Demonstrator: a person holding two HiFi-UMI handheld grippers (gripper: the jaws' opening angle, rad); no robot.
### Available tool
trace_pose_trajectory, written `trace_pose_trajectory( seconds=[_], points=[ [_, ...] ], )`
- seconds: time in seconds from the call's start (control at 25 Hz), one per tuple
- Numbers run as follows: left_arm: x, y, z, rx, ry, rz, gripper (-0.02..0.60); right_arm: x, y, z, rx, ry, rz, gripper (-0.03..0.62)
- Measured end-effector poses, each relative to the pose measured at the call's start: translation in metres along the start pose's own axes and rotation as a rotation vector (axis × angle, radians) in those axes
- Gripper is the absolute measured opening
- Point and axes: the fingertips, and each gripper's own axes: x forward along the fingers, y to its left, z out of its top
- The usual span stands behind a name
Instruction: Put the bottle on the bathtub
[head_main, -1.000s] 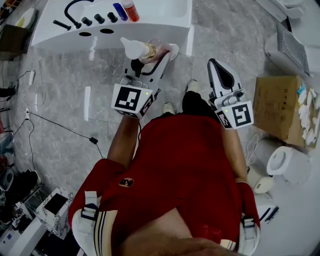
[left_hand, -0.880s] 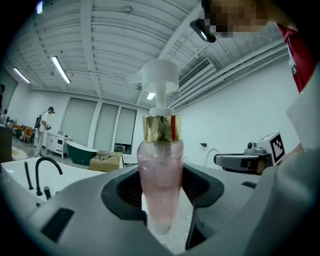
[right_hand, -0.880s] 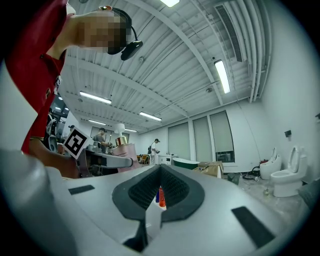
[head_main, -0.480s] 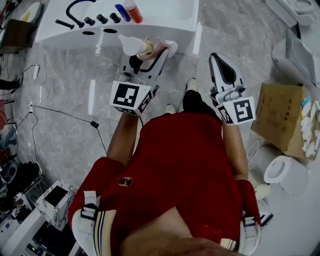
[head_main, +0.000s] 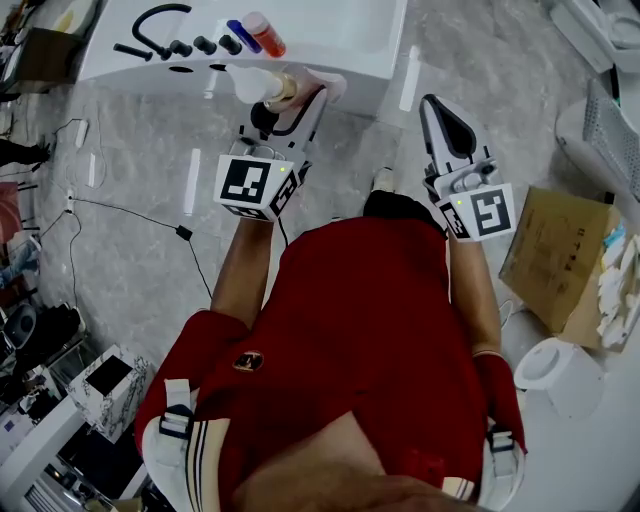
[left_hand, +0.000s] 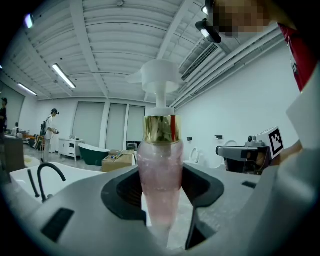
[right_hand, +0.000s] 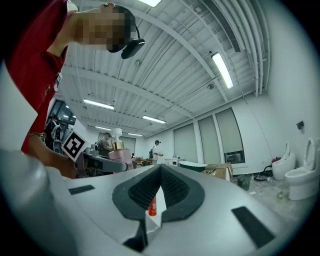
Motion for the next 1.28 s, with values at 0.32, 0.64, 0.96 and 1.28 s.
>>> trace_pose_trajectory(
  seconds=[0.32,0.64,0.96,1.28],
  points=[
    [0.047,0.013,-0.010,0.003,0.036,0.071,0.225,0.020,-0.049,-0.009,0.005,0.006,0.051,-0.006],
    [0.085,0.024,-0.027,0.002,0.057,0.135,0.225,0.040,-0.082,-0.021,0.005,0.016,0.105,-0.006],
    [0.108,0.042,-0.042,-0.001,0.084,0.152,0.225,0.063,-0.092,-0.027,0.005,0.042,0.120,-0.006],
    [0.129,0.064,-0.057,-0.005,0.111,0.107,0.225,0.087,-0.093,-0.032,0.005,0.072,0.064,-0.006]
  ],
)
